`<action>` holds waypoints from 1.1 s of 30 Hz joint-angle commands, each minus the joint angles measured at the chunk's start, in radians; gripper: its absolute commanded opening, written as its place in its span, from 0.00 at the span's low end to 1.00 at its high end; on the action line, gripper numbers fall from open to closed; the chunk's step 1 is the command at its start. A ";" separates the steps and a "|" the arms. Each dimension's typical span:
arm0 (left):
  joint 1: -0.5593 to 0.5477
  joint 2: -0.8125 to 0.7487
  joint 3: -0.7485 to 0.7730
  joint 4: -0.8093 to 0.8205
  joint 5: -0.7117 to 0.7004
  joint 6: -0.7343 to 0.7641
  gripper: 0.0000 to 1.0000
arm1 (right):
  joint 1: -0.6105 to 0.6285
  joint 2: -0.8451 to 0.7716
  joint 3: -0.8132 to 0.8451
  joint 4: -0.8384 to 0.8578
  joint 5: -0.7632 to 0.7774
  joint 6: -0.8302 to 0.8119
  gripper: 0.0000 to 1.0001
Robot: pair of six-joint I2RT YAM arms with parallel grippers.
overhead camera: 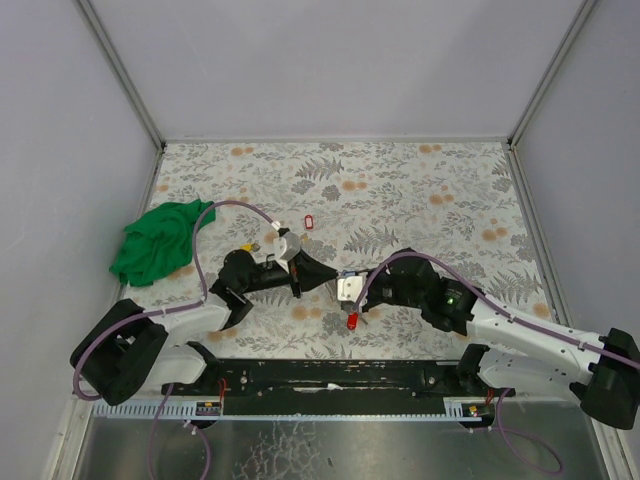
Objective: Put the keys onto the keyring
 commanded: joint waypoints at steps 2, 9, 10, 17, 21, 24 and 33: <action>0.010 0.011 -0.021 0.171 -0.054 -0.053 0.00 | 0.010 0.033 -0.012 0.036 0.001 0.064 0.00; 0.011 0.007 -0.020 0.131 -0.052 -0.026 0.00 | 0.009 -0.020 0.019 -0.006 0.093 0.150 0.20; 0.010 0.007 -0.019 0.126 -0.051 -0.022 0.00 | 0.010 -0.031 0.025 -0.014 0.106 0.173 0.23; 0.011 -0.006 -0.012 0.078 -0.043 0.008 0.00 | 0.010 -0.051 0.072 -0.040 0.124 0.351 0.35; 0.011 -0.020 -0.009 0.054 -0.046 0.021 0.00 | 0.009 -0.035 0.075 0.000 0.118 0.474 0.45; 0.011 -0.026 -0.007 0.045 -0.049 0.024 0.00 | 0.009 -0.034 0.065 0.034 0.119 0.583 0.47; 0.011 -0.026 -0.003 0.037 -0.065 0.020 0.00 | 0.013 -0.004 0.031 0.056 0.076 0.848 0.58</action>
